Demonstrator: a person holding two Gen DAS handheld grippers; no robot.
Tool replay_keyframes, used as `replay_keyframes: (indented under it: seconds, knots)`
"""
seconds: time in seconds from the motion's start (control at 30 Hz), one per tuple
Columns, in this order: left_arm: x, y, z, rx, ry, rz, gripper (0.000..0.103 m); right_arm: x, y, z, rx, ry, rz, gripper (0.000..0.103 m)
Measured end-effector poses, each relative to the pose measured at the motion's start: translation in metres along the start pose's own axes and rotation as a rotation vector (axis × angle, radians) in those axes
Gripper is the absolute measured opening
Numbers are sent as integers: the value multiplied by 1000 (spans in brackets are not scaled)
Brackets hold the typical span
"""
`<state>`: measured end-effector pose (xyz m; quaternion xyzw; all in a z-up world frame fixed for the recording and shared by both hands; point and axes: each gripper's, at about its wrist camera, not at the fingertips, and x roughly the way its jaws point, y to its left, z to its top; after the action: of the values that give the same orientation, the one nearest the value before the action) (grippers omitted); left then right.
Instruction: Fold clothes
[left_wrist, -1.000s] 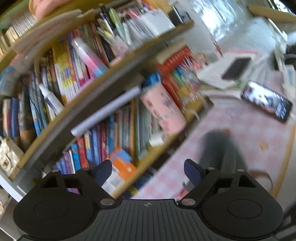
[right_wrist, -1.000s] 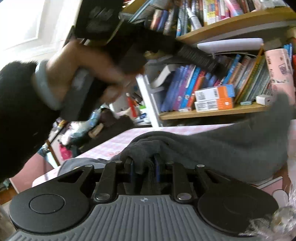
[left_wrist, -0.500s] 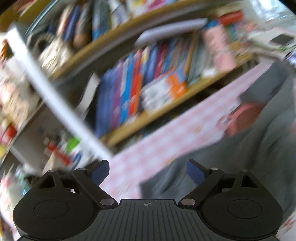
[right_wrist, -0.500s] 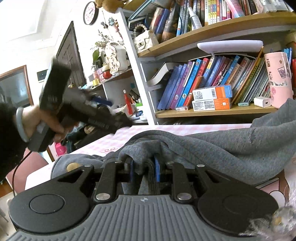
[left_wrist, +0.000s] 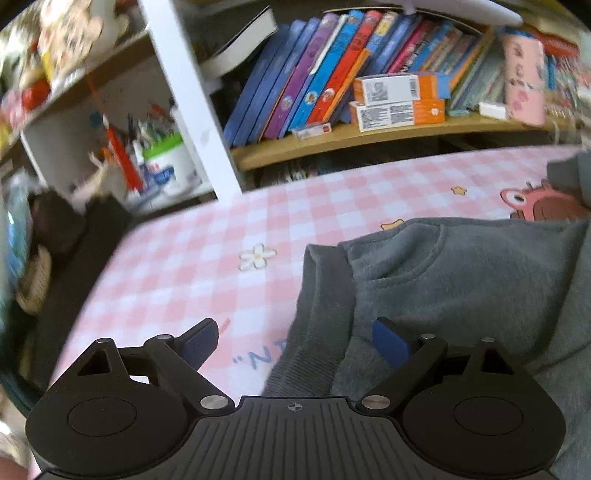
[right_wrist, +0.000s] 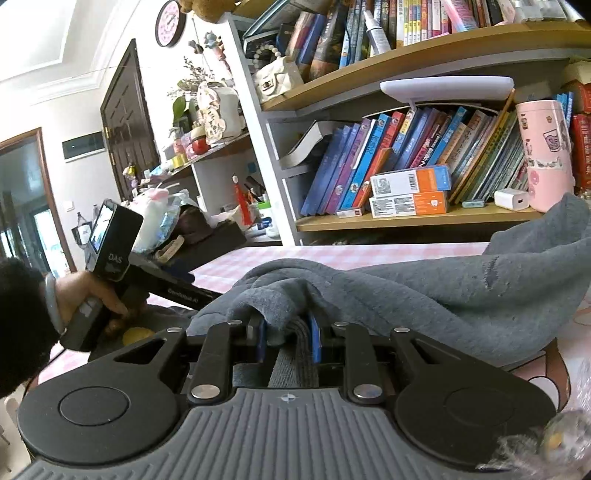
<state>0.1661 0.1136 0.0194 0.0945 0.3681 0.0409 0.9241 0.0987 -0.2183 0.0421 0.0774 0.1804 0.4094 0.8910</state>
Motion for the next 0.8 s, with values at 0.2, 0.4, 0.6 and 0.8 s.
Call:
replay_keyframes:
  seconds: [0.2, 0.4, 0.6, 0.8]
  knots:
    - [14, 16, -4, -157, 60, -120, 80, 1, -5, 1, 24, 6, -30, 21]
    - [11, 19, 0, -200, 68, -188, 34, 1, -5, 1, 25, 6, -41, 21]
    - [-21, 22, 29, -198, -129, -94, 23, 0, -7, 1, 31, 3, -62, 22]
    - [-37, 45, 73, -166, -289, 134, 31, 2, -11, 1, 35, 12, -106, 22]
